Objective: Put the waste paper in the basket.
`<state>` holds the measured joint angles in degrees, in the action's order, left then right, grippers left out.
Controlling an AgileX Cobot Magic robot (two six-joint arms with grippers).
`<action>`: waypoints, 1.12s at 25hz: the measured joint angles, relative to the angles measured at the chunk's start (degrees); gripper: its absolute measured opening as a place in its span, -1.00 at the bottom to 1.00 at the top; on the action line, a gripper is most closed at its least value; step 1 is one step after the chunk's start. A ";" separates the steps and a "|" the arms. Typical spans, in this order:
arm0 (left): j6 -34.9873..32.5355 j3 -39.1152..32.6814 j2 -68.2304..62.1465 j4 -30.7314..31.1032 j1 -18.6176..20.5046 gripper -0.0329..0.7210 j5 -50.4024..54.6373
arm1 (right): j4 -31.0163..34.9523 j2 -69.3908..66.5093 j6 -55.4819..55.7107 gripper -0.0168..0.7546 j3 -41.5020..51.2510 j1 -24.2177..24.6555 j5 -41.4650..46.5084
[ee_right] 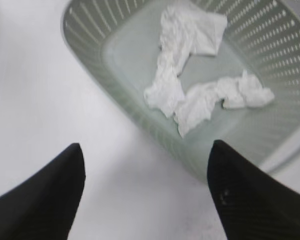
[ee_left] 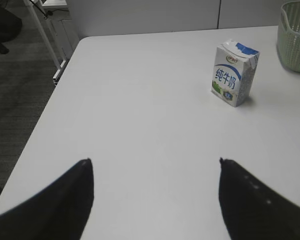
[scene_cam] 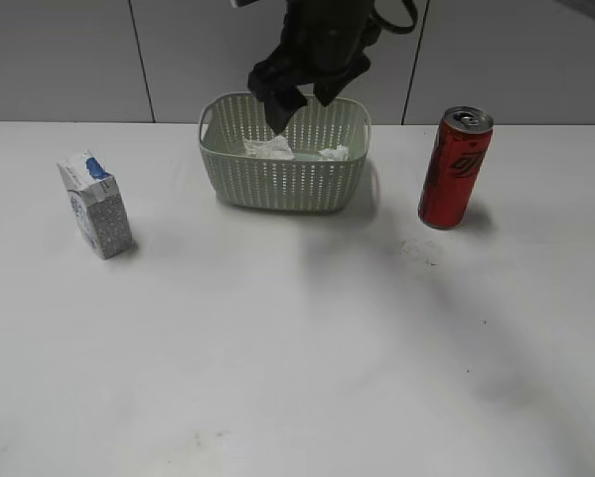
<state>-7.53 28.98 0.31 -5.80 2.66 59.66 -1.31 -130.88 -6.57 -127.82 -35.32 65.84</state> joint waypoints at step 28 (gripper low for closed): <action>0.00 0.00 0.00 0.00 0.00 0.60 0.00 | 6.08 46.61 0.00 0.53 50.93 37.18 1.00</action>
<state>-7.53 28.98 0.31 -5.80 2.66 59.66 4.77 -84.28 -6.57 -76.89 1.86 66.84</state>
